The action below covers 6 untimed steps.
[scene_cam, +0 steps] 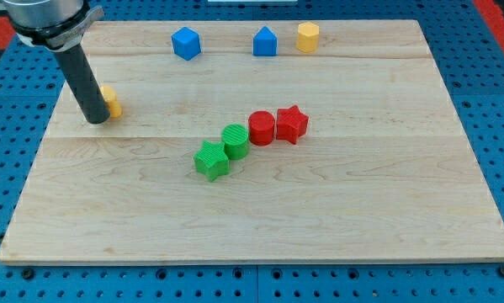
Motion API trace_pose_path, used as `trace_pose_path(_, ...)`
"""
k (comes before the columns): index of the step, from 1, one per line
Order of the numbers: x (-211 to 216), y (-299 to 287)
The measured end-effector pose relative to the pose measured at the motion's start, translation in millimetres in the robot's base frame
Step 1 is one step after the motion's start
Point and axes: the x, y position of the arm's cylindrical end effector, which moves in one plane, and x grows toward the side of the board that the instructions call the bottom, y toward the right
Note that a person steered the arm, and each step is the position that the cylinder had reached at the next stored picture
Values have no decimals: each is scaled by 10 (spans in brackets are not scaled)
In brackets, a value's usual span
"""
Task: Slightly touch the yellow heart
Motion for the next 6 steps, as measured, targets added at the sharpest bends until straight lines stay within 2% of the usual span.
trace_pose_path(1, 341, -249)
trace_pose_path(2, 471, -304)
trace_pose_path(5, 386, 206)
trace_pose_path(6, 178, 405)
